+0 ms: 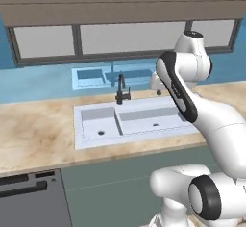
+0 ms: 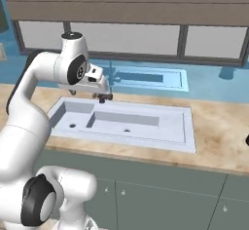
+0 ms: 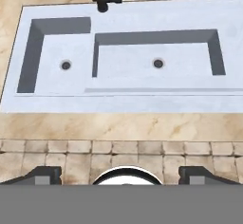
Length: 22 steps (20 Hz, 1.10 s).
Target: Navigate to the electric kettle.
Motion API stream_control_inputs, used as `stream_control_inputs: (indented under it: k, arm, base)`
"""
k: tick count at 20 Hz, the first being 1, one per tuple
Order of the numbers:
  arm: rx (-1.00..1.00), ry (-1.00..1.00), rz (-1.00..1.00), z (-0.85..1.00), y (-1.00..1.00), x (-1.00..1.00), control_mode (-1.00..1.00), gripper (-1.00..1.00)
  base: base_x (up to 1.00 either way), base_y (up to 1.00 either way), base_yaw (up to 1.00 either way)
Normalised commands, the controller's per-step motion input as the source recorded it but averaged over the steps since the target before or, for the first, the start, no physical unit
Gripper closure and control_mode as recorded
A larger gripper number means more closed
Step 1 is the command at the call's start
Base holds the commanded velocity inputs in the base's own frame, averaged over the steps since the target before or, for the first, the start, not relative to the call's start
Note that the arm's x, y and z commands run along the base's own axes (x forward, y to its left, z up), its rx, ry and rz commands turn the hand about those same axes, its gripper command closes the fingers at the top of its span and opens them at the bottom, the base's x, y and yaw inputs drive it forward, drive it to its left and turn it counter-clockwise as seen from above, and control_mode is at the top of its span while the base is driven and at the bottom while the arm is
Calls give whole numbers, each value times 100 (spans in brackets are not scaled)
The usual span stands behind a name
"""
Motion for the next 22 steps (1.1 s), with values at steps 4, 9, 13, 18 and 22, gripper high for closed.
stream_control_inputs:
  k: [4,9,13,18,22]
  arm:
    - [0,0,0,0,0,0,100,-100]
    - [0,0,0,0,0,0,100,-100]
    - [0,0,0,0,0,0,100,-100]
    - [0,0,0,0,0,0,100,-100]
    - [0,0,0,0,0,0,100,-100]
  base:
    - [1,-100,-3]
    - [1,-100,-5]
    - [1,-100,-4]
    - [0,-100,-2]
    - [2,-91,0]
